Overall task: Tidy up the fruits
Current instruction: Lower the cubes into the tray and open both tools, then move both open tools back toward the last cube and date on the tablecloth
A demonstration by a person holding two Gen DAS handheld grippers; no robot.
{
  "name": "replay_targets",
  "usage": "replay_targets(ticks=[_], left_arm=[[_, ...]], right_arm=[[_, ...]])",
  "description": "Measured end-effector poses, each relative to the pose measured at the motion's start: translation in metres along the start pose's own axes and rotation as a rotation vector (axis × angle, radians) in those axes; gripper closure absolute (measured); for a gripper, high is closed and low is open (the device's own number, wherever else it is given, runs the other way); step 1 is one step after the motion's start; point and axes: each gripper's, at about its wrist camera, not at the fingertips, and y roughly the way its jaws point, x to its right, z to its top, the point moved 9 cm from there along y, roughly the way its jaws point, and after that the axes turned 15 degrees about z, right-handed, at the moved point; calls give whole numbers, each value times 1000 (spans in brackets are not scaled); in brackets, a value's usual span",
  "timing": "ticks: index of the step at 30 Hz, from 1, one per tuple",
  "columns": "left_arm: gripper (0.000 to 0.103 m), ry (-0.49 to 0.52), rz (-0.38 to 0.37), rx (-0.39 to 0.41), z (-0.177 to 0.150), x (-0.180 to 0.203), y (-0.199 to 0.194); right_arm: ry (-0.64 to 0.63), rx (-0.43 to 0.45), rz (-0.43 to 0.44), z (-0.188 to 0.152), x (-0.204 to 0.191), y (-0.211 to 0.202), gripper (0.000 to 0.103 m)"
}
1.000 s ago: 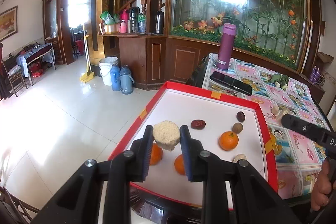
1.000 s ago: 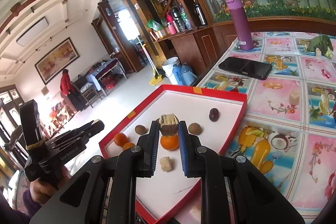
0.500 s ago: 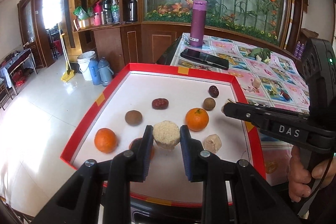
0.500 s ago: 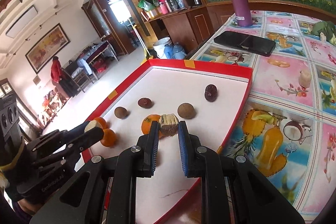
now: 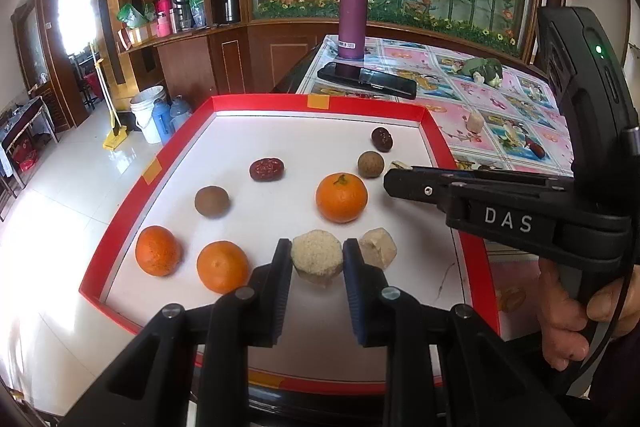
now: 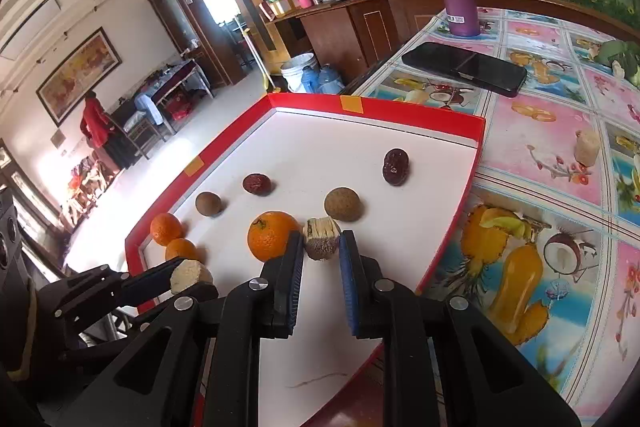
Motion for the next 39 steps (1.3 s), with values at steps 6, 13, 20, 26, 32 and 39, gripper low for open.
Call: replay_targets(ticks=[6, 13, 20, 26, 32, 39], left_arm=[[75, 16, 5, -23, -3, 4, 4], [75, 24, 4, -53, -8, 6, 11], [75, 24, 9, -76, -12, 5, 18], [75, 26, 17, -79, -11, 6, 18], [73, 16, 21, -93, -11, 5, 17], [41, -22, 55, -56, -3, -8, 7]], right_arm=[[-7, -22, -21, -2, 3, 3, 86], [-43, -62, -67, -3, 3, 9, 86], [-91, -130, -131, -5, 3, 17, 86], [-113, -183, -170, -8, 3, 19, 85], [-138, -245, -211, -11, 3, 22, 85], [-82, -213, -147, -6, 5, 3, 82]])
